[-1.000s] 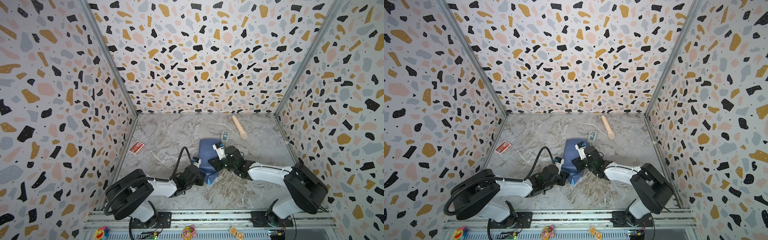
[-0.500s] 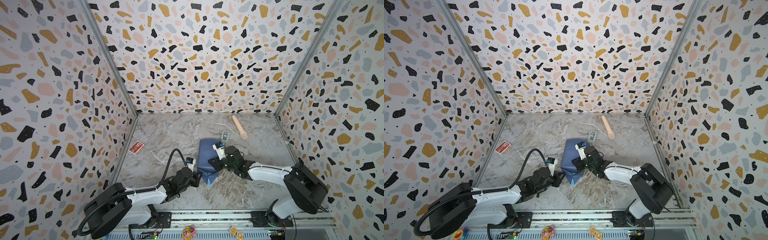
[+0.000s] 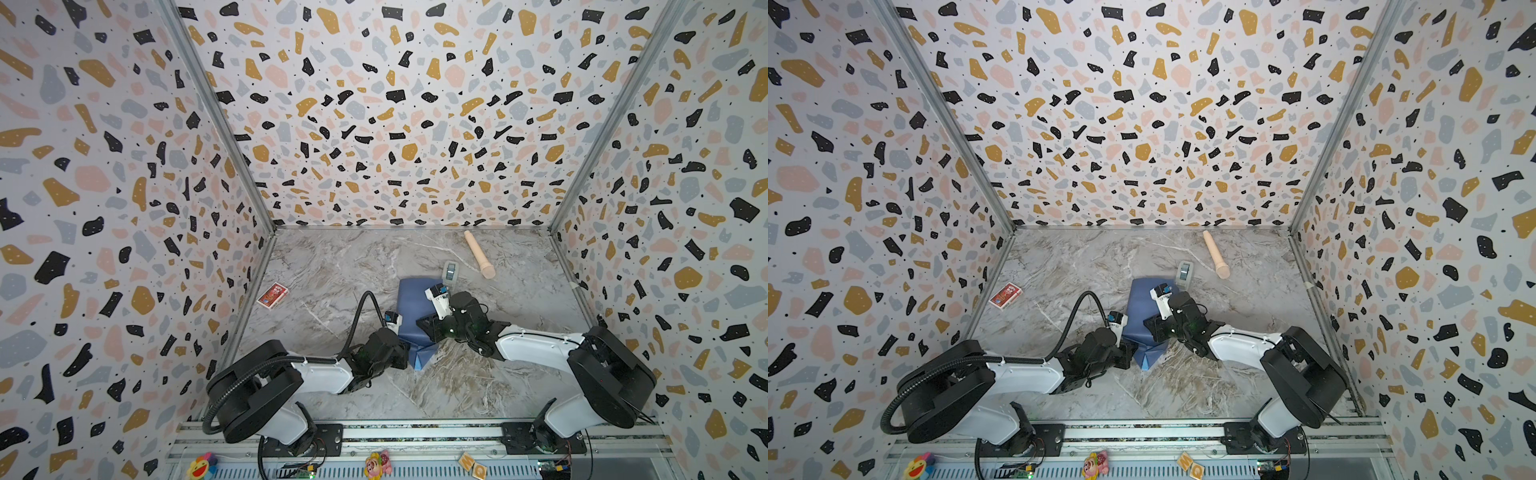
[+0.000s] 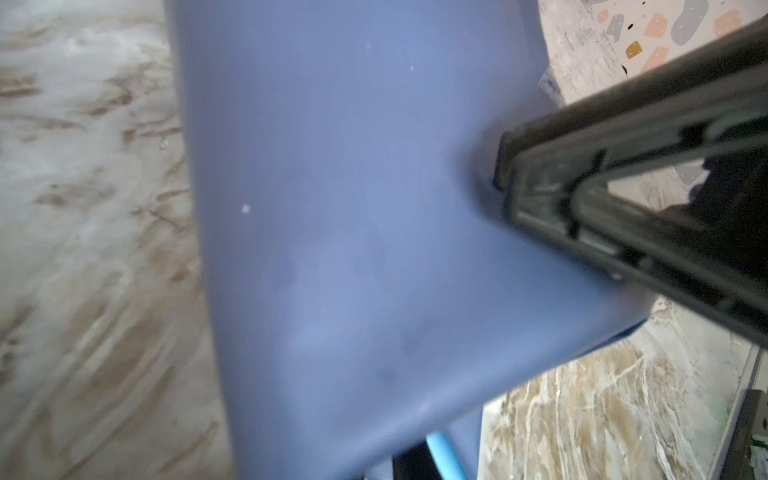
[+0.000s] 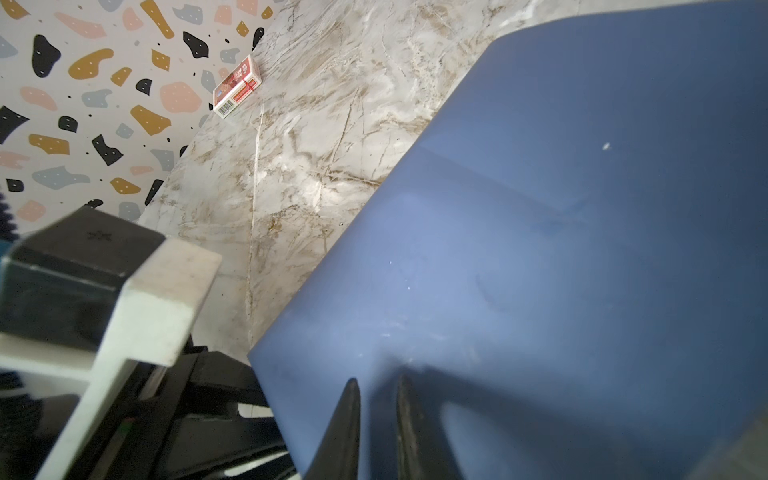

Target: Wrap the gift box in paper

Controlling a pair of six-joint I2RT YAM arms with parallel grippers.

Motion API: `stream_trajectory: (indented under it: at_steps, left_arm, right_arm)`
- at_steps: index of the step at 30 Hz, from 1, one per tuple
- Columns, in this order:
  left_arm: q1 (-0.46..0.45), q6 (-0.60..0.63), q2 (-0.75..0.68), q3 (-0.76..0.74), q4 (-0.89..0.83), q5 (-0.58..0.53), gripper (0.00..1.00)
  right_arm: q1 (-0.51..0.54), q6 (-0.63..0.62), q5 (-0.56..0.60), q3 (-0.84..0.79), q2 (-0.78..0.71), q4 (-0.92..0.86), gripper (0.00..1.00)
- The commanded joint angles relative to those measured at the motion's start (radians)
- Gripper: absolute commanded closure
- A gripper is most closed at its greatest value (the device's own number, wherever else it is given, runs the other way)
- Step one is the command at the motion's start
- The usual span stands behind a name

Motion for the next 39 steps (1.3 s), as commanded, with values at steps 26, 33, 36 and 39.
stream_trajectory:
  at_steps: [26, 33, 36, 39]
  left_arm:
    - [-0.003, 0.042, -0.032, 0.017, 0.001, 0.02, 0.64]
    - [0.009, 0.054, -0.255, -0.058, -0.161, -0.068, 0.55]
    - [0.047, 0.029, -0.348, -0.072, -0.184, -0.067, 0.5]
    - [0.1, 0.005, -0.433, -0.072, -0.197, -0.048, 0.45]
  right_arm:
    - [-0.002, -0.009, -0.009, 0.007, -0.029, -0.174, 0.77]
    - [-0.026, -0.07, 0.002, 0.129, -0.109, -0.299, 0.63]
    - [-0.026, -0.081, 0.026, 0.126, -0.18, -0.375, 0.59]
    - [-0.026, -0.076, 0.048, 0.086, -0.272, -0.452, 0.56]
